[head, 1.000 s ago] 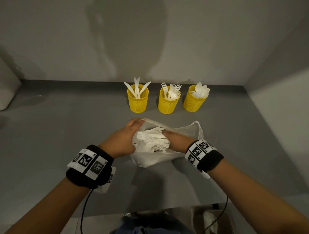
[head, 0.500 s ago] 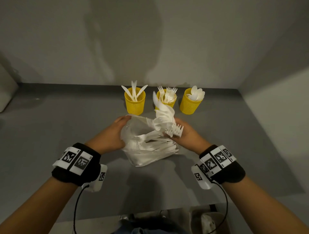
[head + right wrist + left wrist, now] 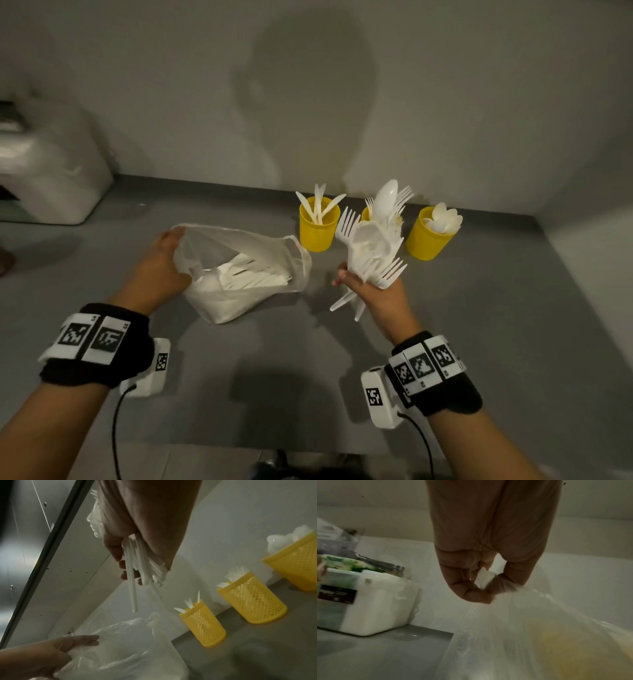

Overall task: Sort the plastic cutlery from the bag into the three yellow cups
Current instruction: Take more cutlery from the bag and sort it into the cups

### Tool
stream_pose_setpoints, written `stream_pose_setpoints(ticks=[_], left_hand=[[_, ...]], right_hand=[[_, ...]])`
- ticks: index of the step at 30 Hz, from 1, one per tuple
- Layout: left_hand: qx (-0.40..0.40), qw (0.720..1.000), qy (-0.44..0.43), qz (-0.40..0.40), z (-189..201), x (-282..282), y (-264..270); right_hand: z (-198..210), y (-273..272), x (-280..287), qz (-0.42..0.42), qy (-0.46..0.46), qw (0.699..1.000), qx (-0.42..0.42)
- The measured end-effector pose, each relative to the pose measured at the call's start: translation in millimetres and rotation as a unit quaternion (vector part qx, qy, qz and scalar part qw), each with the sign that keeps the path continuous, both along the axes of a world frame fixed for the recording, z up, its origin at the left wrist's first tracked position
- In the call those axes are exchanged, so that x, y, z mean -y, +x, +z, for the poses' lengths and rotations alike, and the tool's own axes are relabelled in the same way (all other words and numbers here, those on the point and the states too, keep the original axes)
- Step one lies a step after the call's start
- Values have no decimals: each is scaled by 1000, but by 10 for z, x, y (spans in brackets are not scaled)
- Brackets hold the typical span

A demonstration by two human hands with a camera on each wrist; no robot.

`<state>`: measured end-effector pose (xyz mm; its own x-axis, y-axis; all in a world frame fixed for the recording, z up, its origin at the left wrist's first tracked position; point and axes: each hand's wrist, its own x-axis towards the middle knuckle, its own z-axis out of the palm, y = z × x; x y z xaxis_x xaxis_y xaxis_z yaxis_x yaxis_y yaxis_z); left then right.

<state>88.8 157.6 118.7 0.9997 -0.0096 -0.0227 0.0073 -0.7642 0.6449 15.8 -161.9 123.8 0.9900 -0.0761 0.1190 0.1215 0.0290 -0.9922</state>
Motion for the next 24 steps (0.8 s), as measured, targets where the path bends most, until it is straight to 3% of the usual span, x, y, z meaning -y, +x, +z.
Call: stream_pose_setpoints(ticks=[6, 9, 11, 13, 16, 20, 24], left_hand=[[-17, 1000, 15, 21, -129, -214, -129], [-41, 996, 66, 35, -164, -188, -202], [-7, 987, 151, 47, -113, -76, -278], [84, 983, 160, 38, -22, 127, -355], [172, 982, -43, -59, 239, 595, -468], [31, 940, -307, -144, 547, 1313, -550], [-33, 910, -389, -139, 504, 1742, -461]], right_hand=[[-71, 1, -227, 22, 145, 987, -61], [-79, -8, -258, 9, 159, 985, -73], [-80, -33, -257, -1, 153, 985, -82], [-97, -55, -247, -12, 144, 985, -91], [-106, -99, -230, -26, 142, 984, -101], [-156, -169, -211, -44, 134, 986, -94], [-194, -205, -196, -67, 131, 987, -66]])
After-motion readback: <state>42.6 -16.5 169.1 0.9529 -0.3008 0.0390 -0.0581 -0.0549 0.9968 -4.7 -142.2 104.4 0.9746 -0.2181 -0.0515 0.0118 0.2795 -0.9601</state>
